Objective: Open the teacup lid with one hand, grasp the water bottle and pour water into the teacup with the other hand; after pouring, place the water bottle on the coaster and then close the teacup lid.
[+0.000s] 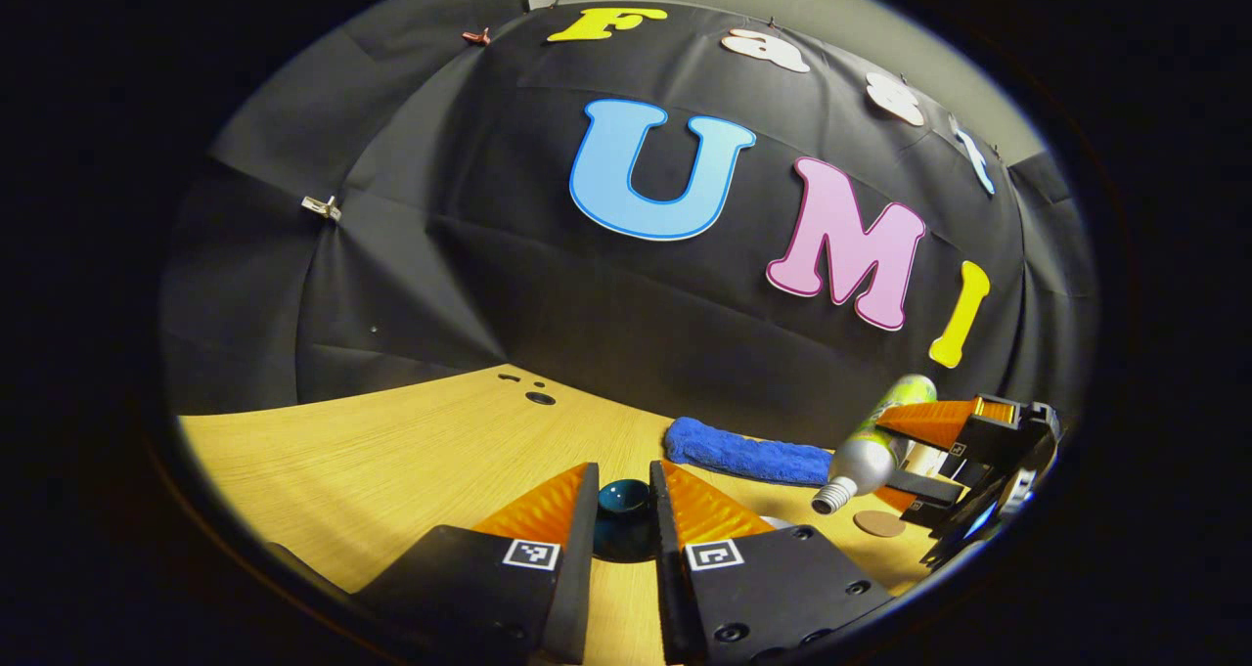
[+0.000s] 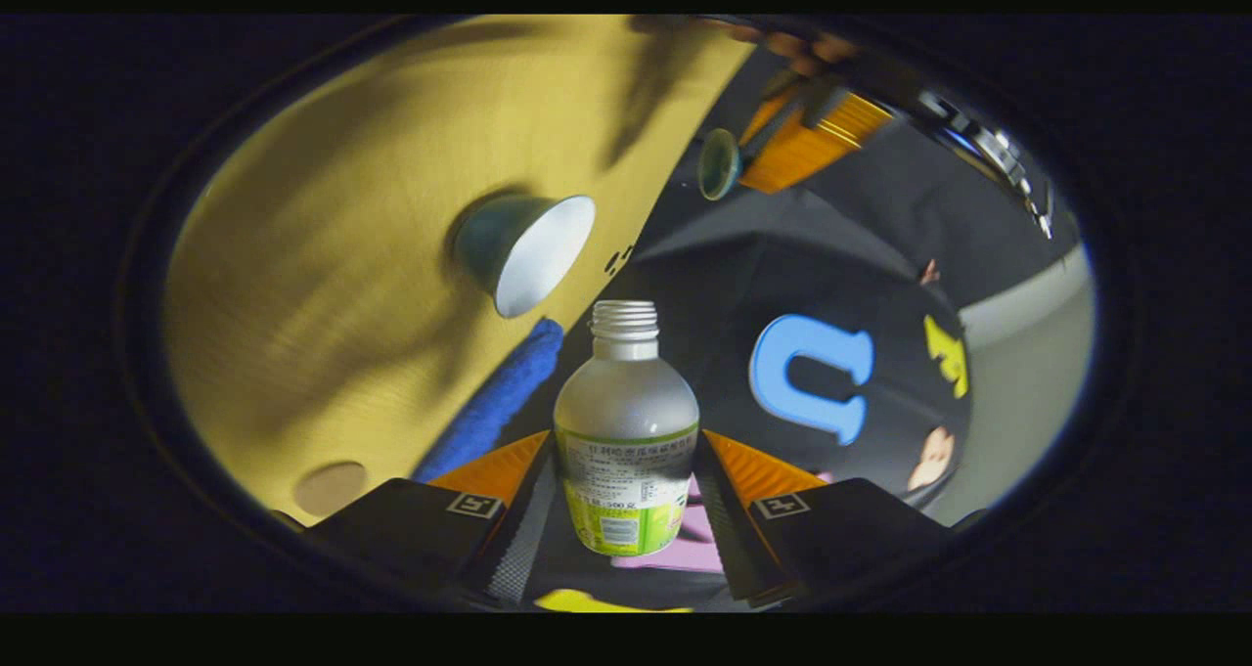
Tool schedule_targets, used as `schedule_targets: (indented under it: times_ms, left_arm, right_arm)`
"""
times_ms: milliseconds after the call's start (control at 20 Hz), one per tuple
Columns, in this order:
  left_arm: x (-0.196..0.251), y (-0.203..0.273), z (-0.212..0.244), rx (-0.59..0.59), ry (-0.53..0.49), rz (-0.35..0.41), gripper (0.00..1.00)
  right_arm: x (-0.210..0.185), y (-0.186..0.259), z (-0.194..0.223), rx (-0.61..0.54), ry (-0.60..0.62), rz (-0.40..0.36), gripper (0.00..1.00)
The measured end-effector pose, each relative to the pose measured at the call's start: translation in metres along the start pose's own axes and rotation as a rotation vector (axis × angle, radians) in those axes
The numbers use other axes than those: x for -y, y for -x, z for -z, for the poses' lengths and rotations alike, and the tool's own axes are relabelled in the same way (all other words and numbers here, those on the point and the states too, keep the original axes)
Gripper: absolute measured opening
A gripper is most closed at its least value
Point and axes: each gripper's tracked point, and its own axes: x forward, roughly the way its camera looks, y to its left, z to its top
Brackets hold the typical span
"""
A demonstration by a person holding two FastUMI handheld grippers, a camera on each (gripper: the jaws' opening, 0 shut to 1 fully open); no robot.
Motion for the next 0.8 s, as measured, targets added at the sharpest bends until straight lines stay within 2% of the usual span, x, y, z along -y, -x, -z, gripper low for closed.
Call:
schedule_targets:
  times_ms: [150, 400, 500, 600, 800]
  left_arm:
    - [-0.001, 0.001, -0.001, 0.005, -0.003, -0.006, 0.33]
    - [0.009, 0.005, -0.013, 0.036, -0.001, 0.007, 0.33]
    - [0.012, 0.007, -0.013, 0.039, 0.005, 0.013, 0.32]
    - [0.02, 0.008, -0.016, 0.045, 0.012, 0.026, 0.33]
    - [0.038, 0.01, -0.018, 0.055, 0.0, 0.047, 0.33]
  right_arm:
    - [-0.024, 0.009, -0.006, 0.008, -0.386, -0.103, 0.78]
    - [-0.029, 0.019, -0.019, 0.024, -1.083, -0.177, 0.78]
    - [-0.023, 0.026, -0.018, 0.054, -1.333, -0.165, 0.78]
    - [-0.017, 0.034, -0.01, 0.075, -1.531, -0.143, 0.78]
    - [-0.011, 0.046, 0.019, 0.096, -1.82, -0.09, 0.78]
